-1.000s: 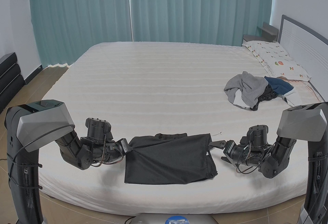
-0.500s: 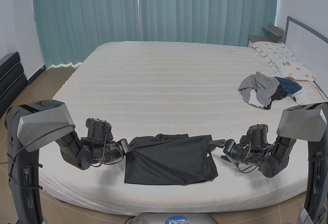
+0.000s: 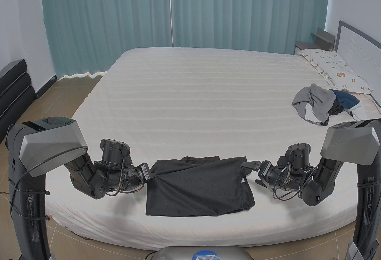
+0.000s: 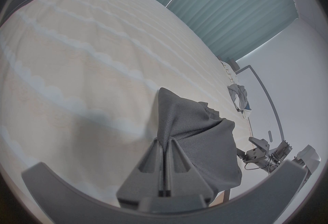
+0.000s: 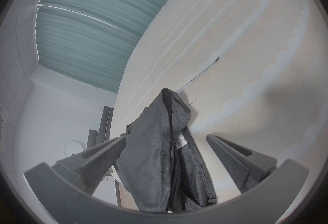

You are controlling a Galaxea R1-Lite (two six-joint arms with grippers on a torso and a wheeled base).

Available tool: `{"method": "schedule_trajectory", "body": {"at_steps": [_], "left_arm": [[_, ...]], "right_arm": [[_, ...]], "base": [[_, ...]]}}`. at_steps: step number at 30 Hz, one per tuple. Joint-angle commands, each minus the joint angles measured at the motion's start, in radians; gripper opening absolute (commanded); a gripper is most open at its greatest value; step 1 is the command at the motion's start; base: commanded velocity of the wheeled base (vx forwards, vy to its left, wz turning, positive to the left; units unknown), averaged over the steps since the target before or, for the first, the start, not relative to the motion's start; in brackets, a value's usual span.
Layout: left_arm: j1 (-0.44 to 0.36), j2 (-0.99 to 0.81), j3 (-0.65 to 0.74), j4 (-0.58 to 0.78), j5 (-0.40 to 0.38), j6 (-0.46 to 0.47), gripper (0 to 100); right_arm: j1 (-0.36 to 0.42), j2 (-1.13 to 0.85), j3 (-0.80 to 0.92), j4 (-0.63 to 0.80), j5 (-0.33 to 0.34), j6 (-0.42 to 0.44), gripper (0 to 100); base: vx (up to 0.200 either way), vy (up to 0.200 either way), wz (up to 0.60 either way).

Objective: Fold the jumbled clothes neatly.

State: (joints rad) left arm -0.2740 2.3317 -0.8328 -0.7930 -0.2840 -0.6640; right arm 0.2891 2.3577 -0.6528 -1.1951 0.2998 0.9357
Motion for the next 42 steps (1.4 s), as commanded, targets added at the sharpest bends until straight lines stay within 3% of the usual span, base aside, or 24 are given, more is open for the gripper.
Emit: {"method": "schedule_trajectory", "body": {"at_steps": [1, 17, 18, 31, 35, 37, 40, 42], "left_arm": [[-0.01, -0.008, 0.015, 0.0, 0.0, 0.0, 0], [-0.028, -0.012, 0.032, -0.002, 0.0, 0.001, 0], [-0.028, -0.012, 0.032, -0.002, 0.0, 0.001, 100], [0.003, -0.063, 0.021, -0.002, 0.0, 0.001, 100], [0.006, -0.081, 0.018, -0.009, 0.048, 0.009, 100], [0.006, -0.084, 0.014, -0.031, 0.14, 0.061, 100], [0.006, -0.126, 0.04, -0.054, 0.195, 0.086, 100], [0.009, -0.158, 0.063, -0.068, 0.22, 0.084, 100]], "right_arm": [[0.001, 0.0, 0.001, 0.0, 0.001, 0.002, 100], [0.001, 0.0, 0.002, 0.0, 0.001, 0.002, 100], [0.001, 0.0, 0.002, 0.0, 0.001, 0.002, 100], [0.005, -0.003, -0.004, 0.0, -0.005, -0.005, 100], [0.028, -0.017, -0.016, 0.014, -0.03, -0.012, 100], [0.053, -0.032, -0.016, 0.02, -0.105, -0.069, 100], [0.056, -0.084, -0.005, 0.026, -0.179, -0.133, 100], [0.056, -0.12, -0.001, 0.031, -0.197, -0.132, 100]], "base": [[0.0, 0.0, 0.0], [0.0, 0.0, 0.0], [0.0, 0.0, 0.0], [0.0, 0.0, 0.0], [0.0, 0.0, 0.0], [0.0, 0.0, 0.0], [0.0, 0.0, 0.0], [0.0, 0.0, 0.0]]}}
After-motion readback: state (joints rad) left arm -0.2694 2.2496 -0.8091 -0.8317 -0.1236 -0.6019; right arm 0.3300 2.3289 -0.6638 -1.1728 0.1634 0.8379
